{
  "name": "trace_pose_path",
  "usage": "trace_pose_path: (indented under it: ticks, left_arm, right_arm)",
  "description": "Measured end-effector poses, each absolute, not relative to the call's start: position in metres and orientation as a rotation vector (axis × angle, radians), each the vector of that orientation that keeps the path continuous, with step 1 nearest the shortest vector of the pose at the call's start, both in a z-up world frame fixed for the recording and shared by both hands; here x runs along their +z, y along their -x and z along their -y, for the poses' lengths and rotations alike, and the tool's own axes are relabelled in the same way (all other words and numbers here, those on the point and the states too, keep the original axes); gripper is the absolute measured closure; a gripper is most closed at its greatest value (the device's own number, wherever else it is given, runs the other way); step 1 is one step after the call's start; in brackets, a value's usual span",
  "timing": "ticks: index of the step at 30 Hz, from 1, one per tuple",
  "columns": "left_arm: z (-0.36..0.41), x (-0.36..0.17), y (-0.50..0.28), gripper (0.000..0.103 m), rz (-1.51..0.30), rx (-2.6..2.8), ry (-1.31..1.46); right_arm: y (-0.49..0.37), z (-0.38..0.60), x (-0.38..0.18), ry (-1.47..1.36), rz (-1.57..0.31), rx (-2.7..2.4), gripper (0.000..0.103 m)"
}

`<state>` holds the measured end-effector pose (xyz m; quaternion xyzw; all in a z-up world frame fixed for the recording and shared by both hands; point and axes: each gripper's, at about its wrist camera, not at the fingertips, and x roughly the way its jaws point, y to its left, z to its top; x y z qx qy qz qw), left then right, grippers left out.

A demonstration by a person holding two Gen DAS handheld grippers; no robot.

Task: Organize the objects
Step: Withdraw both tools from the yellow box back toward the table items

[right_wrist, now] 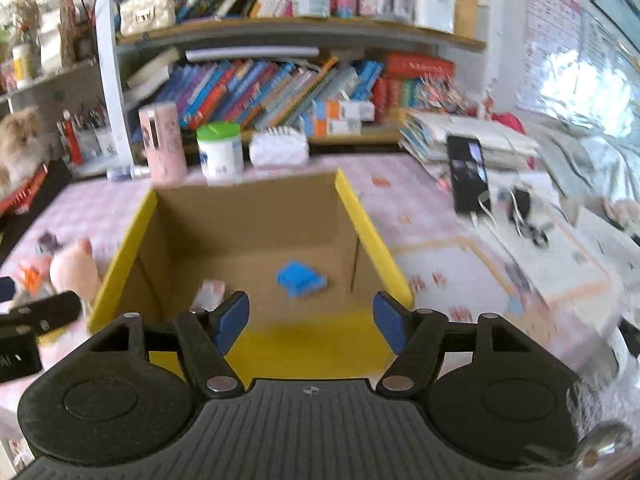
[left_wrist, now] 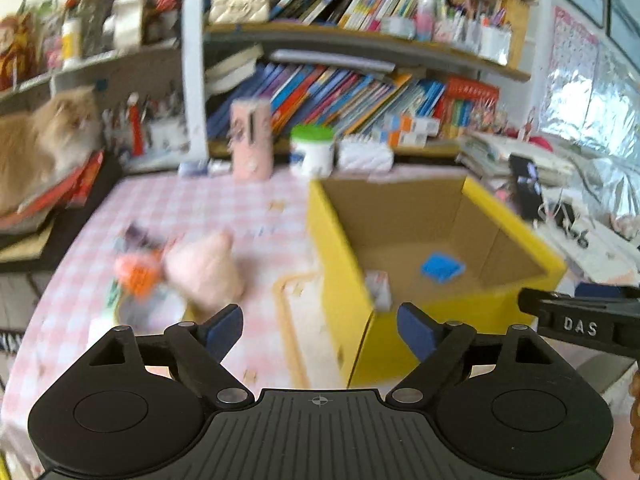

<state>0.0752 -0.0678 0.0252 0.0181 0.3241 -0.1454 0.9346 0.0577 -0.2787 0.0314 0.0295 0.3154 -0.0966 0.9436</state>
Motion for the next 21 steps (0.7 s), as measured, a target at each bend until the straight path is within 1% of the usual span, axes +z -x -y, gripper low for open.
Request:
trace_pose_path:
  ticks: [7,10,12,21]
  left_arm:
    - [0.029,-0.001,-0.045,0.016,-0.744,-0.234,-0.06]
    - [0.012,-0.01,-0.034,0.016,-0.78,-0.206,-0.064]
    - [0.003,-0.013,-0.028,0.016,-0.799,-0.193,-0.066]
    - [-0.044,-0.015,-0.002,0.015,-0.805,-0.116,-0.053]
  right_arm:
    - [-0.013,0.24,-0.002,-0.074,-0.734,-0.229,0.036]
    - [-0.004,0.218,-0.011,-0.051,-0.765,-0.189,0.034]
    - [0.001,0.204,-0.014,-0.04,-0.774,-0.16,0.031]
    - [0.012,0.147,-0.022,-0.009,-0.811,-0.027,0.028]
